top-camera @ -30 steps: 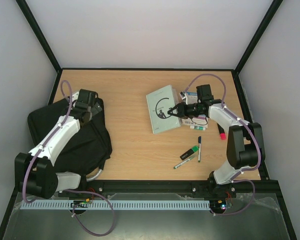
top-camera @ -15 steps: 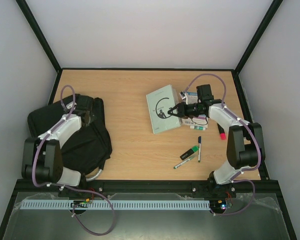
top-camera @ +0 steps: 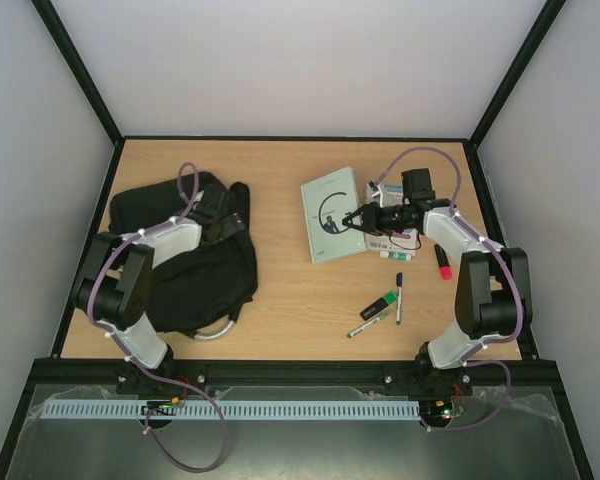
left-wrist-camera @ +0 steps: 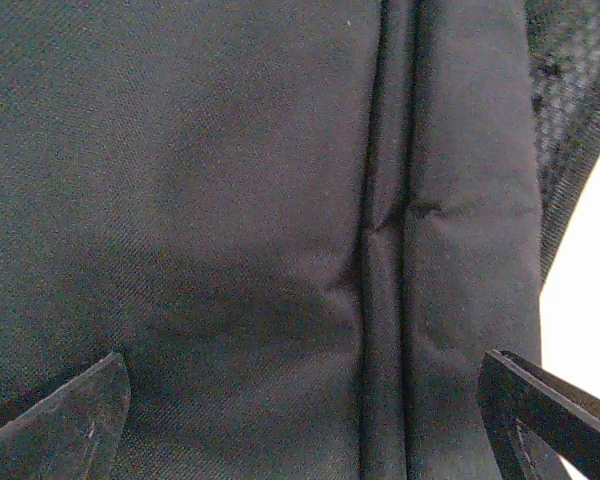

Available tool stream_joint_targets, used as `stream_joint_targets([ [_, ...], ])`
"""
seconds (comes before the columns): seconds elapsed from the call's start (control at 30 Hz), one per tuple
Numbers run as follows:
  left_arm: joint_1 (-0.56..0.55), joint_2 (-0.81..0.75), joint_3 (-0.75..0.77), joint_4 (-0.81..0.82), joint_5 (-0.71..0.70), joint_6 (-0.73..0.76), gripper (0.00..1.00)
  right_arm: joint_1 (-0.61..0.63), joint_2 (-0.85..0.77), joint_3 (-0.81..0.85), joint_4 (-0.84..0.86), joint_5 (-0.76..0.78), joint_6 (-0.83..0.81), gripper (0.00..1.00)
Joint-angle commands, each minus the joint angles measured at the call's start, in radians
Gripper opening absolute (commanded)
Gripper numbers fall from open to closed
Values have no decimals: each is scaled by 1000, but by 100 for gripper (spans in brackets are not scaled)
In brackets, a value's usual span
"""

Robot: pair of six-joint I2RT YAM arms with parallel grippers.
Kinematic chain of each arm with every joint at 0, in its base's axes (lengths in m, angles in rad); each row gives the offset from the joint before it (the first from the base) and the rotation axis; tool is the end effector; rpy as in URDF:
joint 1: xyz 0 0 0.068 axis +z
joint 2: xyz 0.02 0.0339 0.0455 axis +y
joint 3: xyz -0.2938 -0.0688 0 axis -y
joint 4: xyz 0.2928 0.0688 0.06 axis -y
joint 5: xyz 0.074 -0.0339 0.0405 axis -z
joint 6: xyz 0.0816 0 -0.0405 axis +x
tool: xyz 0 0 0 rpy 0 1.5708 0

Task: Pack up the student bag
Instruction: Move the student bag to the center of the board.

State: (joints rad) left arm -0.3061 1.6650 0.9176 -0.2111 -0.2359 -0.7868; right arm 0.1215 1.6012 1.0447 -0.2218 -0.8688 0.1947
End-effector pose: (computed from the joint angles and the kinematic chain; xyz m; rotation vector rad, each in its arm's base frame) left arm 0.3789 -0.0997 0.1255 -0.6850 2.4021 -0.1573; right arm 0.3890 0.1103 0.2145 -0.3523 2.2529 1.1731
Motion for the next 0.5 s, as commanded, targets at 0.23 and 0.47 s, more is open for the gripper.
stream_joint_targets([
  [0.23,-143,151,197,53,257,-5,96,-26,-60,2,47,-77,-15,1],
  [0.47,-188,-80,209,-78,197,128,97,-28,-56,4,48,-78,-17,1],
])
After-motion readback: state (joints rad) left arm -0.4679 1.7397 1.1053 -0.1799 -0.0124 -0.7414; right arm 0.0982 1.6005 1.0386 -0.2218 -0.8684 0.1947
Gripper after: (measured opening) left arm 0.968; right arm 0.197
